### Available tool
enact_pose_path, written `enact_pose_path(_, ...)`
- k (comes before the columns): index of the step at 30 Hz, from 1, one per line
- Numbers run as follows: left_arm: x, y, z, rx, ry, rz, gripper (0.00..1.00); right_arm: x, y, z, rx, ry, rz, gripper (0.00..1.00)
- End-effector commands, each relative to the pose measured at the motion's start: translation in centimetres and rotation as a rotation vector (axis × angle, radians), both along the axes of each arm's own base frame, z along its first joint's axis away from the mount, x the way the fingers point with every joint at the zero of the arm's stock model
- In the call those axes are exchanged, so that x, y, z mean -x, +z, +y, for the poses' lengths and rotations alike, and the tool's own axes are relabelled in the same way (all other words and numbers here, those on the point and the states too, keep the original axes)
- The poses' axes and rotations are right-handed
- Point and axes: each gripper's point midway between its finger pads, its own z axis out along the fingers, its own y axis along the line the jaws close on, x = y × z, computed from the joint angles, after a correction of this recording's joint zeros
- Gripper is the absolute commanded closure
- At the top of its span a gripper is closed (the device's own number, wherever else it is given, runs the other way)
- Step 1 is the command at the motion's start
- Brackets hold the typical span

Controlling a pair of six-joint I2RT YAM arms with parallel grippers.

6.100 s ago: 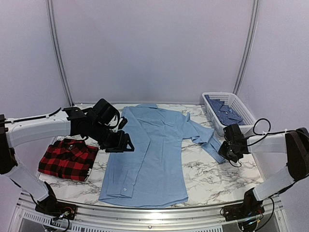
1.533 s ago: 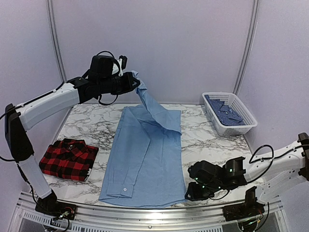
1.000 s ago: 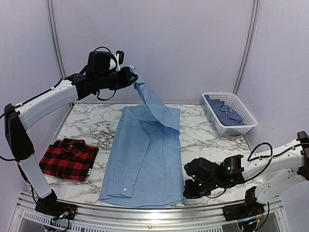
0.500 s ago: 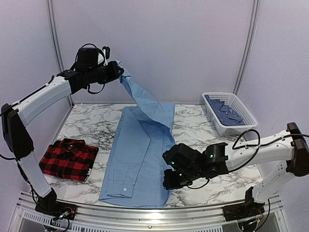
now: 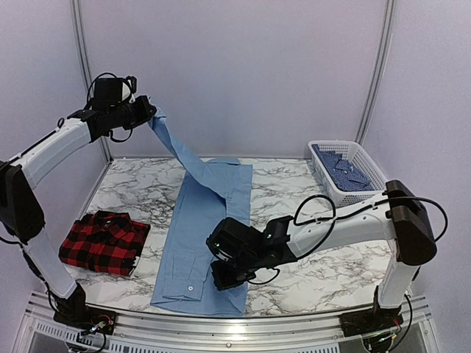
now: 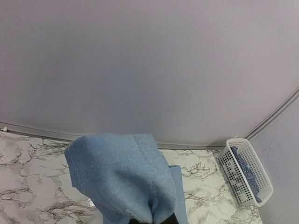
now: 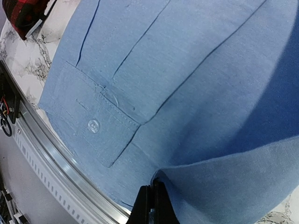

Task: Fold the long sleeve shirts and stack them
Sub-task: Fold the 1/3-folded shirt at the center of the board.

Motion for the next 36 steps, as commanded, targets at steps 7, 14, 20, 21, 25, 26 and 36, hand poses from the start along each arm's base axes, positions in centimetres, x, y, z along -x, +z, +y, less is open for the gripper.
enact_pose_path(7,-0.2,0.7,1.7,0.006,0.006,-0.01,1.0,-0.3,2.1,3.1,-0.096,0.066,-0.008,1.0)
enact_pose_path(14,-0.9,0.5,1.6,0.012,0.002,-0.007,1.0,-0.1,2.8,3.3,-0.126,0.079,-0.007,1.0)
enact_pose_path(20,-0.9,0.8,2.1,0.008,0.008,-0.014,1.0,1.0,3.1,3.5,-0.152,0.12,0.009,1.0)
enact_pose_path(21,-0.9,0.8,2.3,0.009,0.011,-0.015,1.0,1.1,3.2,3.6,-0.154,0.124,0.011,1.0)
enact_pose_path(25,-0.9,1.3,2.6,0.013,0.014,-0.025,1.0,1.2,3.2,3.8,-0.16,0.127,0.01,1.0)
enact_pose_path(26,-1.0,1.4,2.7,0.013,0.014,-0.027,1.0,1.1,3.2,3.8,-0.16,0.128,0.009,1.0)
enact_pose_path(36,-1.3,1.3,3.0,0.015,0.008,-0.024,1.0,1.3,2.3,3.9,-0.15,0.137,0.021,1.0)
